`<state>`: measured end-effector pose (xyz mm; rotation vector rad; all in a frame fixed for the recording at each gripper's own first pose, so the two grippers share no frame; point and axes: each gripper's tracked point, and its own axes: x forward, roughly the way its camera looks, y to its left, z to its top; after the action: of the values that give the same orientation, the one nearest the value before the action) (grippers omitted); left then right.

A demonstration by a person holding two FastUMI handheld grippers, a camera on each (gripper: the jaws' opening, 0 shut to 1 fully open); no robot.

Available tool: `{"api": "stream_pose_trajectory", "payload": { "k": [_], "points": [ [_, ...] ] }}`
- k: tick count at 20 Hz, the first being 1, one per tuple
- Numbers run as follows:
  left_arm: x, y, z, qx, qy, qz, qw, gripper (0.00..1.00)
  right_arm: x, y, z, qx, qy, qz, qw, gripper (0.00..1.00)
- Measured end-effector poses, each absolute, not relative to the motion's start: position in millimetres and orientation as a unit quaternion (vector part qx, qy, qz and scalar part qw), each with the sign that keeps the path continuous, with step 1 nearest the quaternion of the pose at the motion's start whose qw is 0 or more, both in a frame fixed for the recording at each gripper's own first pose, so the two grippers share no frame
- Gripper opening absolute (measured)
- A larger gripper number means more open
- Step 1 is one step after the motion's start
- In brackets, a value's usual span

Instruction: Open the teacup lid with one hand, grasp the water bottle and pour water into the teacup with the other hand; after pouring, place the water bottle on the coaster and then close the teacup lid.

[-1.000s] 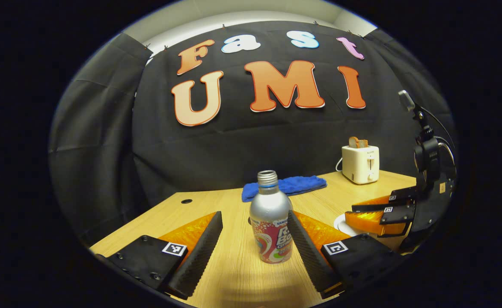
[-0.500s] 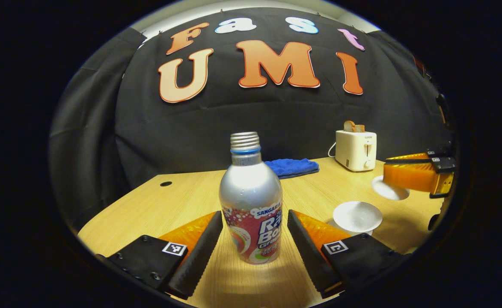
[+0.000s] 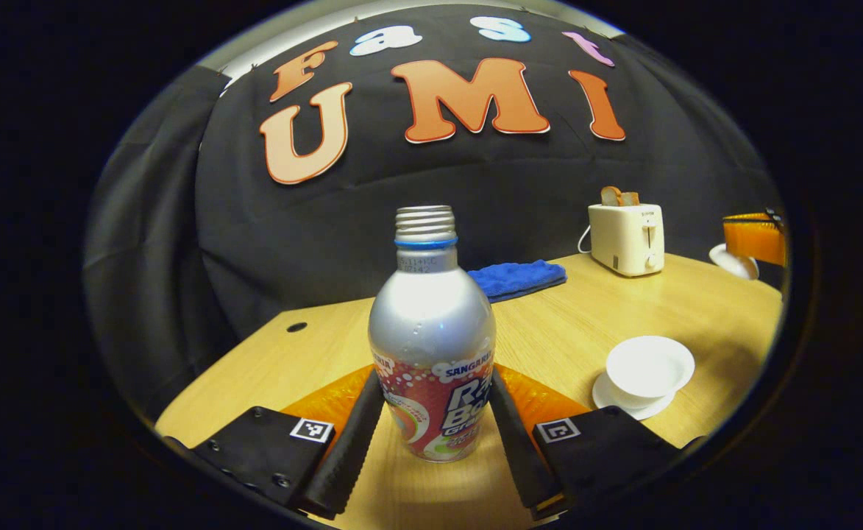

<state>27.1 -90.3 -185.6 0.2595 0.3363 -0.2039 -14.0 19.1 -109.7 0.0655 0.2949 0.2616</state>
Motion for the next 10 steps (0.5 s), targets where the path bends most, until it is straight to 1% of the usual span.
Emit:
{"api": "stream_pose_trajectory", "payload": {
  "k": [1, 2, 3, 4, 5, 6, 7, 8, 9, 10],
  "points": [
    [29.5, -86.9, -181.6, 0.152, 0.159, -0.096, 0.971, 0.85, -13.9, 13.9, -108.0, 0.03, 0.143, 0.123, 0.982, 0.23],
    [35.1, -82.8, -175.6, 0.198, 0.148, -0.09, 0.965, 0.82, -14.6, 7.5, -106.0, 0.029, 0.14, 0.116, 0.983, 0.19],
    [36.0, -79.9, -174.1, 0.224, 0.141, -0.09, 0.96, 0.85, -14.6, 2.4, -104.4, 0.028, 0.139, 0.112, 0.984, 0.23],
    [36.7, -79.9, -171.1, 0.245, 0.134, -0.091, 0.956, 0.82, -15.5, -1.6, -104.0, 0.028, 0.137, 0.107, 0.984, 0.23],
    [37.5, -78.4, -167.6, 0.28, 0.124, -0.091, 0.947, 0.82, -15.2, -7.2, -102.4, 0.026, 0.136, 0.102, 0.985, 0.23],
    [39.7, -78.2, -163.9, 0.309, 0.115, -0.091, 0.94, 0.85, -15.5, -12.2, -101.2, 0.026, 0.134, 0.097, 0.986, 0.23],
    [38.6, -78.6, -159.2, 0.346, 0.103, -0.097, 0.928, 0.82, -15.6, -18.1, -100.1, 0.027, 0.133, 0.091, 0.987, 0.23],
    [43.3, -80.8, -157.1, 0.384, 0.09, -0.103, 0.913, 0.85, -16.0, -23.7, -99.8, 0.029, 0.131, 0.084, 0.987, 0.23],
    [44.5, -78.1, -154.4, 0.427, 0.074, -0.103, 0.895, 0.84, -16.4, -28.7, -98.8, 0.027, 0.127, 0.079, 0.988, 0.23],
    [45.0, -78.3, -152.3, 0.443, 0.071, -0.103, 0.888, 0.84, -16.9, -31.0, -98.9, 0.027, 0.127, 0.077, 0.989, 0.23]
  ]
}}
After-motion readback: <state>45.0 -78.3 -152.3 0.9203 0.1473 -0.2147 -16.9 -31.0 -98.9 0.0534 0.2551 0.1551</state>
